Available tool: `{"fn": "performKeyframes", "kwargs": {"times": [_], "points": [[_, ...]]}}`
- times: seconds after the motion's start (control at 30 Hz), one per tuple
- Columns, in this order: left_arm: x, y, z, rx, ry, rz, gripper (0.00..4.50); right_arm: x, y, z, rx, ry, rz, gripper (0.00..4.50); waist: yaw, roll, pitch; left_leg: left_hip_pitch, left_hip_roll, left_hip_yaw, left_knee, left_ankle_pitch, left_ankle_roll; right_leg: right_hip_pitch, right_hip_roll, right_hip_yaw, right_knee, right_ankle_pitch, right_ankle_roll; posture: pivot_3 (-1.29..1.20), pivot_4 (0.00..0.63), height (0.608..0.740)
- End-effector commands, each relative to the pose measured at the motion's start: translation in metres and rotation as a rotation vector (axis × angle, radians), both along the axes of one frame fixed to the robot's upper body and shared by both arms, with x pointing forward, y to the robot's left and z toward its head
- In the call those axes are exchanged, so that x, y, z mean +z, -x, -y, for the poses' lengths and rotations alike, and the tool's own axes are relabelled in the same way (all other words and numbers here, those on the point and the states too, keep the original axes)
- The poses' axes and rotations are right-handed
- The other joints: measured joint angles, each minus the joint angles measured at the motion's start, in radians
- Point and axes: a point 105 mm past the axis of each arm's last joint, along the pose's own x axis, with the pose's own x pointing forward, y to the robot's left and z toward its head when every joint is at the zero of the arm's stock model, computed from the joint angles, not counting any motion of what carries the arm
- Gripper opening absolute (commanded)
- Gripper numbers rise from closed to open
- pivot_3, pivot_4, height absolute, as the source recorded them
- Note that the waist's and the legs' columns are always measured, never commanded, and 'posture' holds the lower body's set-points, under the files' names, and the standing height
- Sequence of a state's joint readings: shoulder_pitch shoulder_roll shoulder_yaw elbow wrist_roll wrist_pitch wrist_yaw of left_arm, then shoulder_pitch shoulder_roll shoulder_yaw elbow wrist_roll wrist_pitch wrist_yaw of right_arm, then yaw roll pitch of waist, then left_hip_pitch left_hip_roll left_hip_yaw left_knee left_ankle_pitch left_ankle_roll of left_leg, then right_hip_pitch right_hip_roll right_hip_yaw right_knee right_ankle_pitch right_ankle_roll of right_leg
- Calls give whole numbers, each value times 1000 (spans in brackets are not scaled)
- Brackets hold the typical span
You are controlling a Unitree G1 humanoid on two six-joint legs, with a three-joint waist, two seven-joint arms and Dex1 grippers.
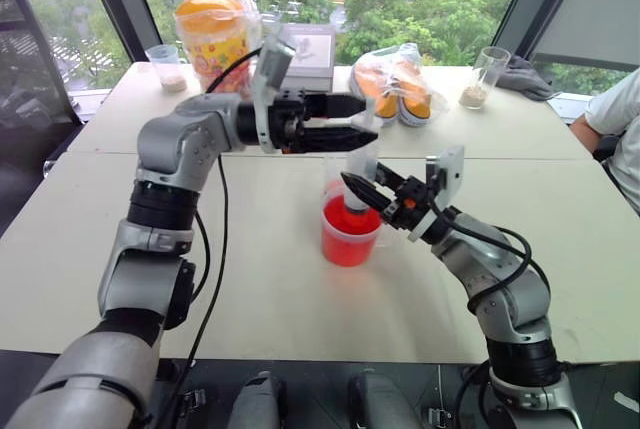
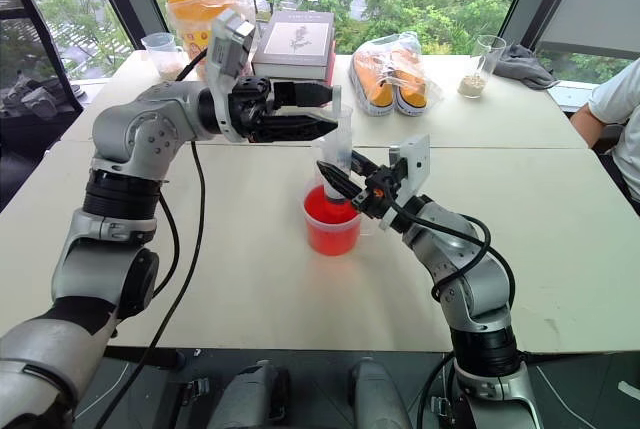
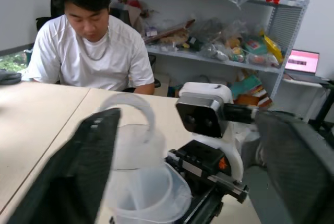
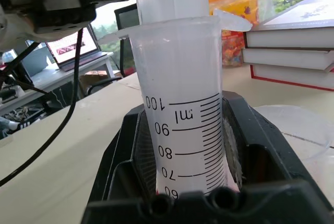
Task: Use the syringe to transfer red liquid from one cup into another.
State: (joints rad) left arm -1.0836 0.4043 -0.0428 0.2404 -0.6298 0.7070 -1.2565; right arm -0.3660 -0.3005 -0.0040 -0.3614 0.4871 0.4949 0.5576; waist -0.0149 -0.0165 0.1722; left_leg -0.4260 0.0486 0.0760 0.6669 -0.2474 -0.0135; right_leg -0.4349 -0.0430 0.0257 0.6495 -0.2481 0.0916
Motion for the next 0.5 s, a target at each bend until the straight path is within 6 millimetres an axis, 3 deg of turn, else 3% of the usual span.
{"fn": "performKeyframes", "kwargs": {"times": [0.03,0.3,0.5], "points": [[8,-3,-15,76,28,42,4416,22,12,-10,79,-4,82,1375,-3,0,0,0,0,0,0,0,0,0,0,0,0,0,0,0,150,740],[6,-1,-36,159,53,1,4416,38,11,-4,80,-15,103,1375,0,0,0,0,0,0,0,0,0,0,0,0,0,0,0,0,150,740],[9,-1,-56,241,88,-30,4416,82,6,0,104,-36,177,1375,-3,0,0,0,0,0,0,0,0,0,0,0,0,0,0,0,150,740]]}}
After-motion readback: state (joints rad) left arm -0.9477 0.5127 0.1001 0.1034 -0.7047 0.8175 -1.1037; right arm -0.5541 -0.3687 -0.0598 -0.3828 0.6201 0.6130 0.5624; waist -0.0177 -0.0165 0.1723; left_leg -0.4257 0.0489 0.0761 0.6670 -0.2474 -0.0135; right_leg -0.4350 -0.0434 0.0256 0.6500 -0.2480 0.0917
